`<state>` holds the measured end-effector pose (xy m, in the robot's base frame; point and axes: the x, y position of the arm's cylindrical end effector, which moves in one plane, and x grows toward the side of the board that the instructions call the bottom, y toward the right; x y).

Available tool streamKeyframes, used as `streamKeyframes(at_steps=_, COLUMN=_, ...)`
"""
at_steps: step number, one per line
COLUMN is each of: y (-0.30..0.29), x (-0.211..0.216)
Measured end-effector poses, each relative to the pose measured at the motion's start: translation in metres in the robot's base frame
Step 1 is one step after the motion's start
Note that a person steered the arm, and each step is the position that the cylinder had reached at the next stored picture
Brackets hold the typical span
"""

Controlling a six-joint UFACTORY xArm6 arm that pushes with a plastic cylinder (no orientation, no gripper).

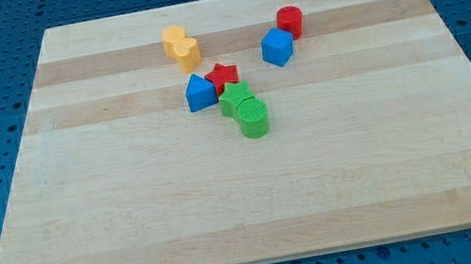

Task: Move the red circle to the center right of the board

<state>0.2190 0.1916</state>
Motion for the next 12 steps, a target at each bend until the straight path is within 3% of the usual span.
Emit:
streamKeyframes(at_steps=1, y=-0.076, x=0.002)
streamKeyframes(at_steps=2, y=-0.084, x=0.002)
streamKeyframes(at_steps=3, y=-0.135, x=0.007)
streamKeyframes(at_steps=5, y=-0.126, x=0.091)
streamKeyframes(at_steps=6, y=-0.123, x=0.095)
streamKeyframes(at_steps=8, y=-0.018, x=0.198)
streamKeyframes(at_steps=11, y=0.012, x=0.188)
streamKeyframes(at_steps=12, y=-0.032, x=0.195)
